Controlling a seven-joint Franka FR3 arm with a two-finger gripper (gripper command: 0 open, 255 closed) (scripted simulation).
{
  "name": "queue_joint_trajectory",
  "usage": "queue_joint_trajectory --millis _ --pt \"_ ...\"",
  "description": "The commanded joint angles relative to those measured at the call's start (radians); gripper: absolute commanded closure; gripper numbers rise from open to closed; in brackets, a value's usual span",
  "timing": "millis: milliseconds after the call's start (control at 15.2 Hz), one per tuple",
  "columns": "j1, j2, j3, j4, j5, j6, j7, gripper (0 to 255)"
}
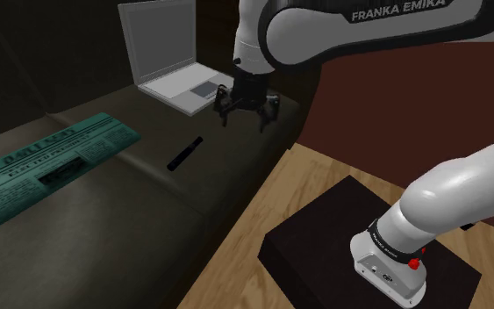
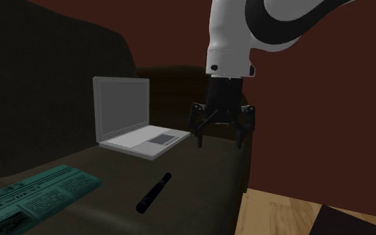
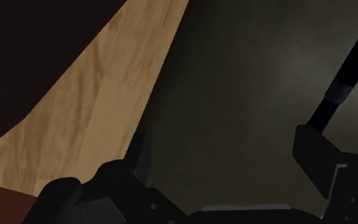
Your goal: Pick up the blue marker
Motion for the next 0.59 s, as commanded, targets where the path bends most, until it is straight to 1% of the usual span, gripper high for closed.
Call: queue_joint_trajectory --millis 0,132,264,396,528 --pt "-0.025 0.086 0.056 0.050 -0.035 0.027 0.116 0" --pt "-0.044 0.183 0.109 0.109 -0.090 0.048 0.235 0" --pt "-0.053 0.290 0.151 0.174 -0.164 0.061 0.362 0" --pt "-0.041 0.404 0.174 0.247 -0.251 0.065 0.490 0" --pt "-0.006 0.518 0.174 0.328 -0.337 0.058 0.611 0"
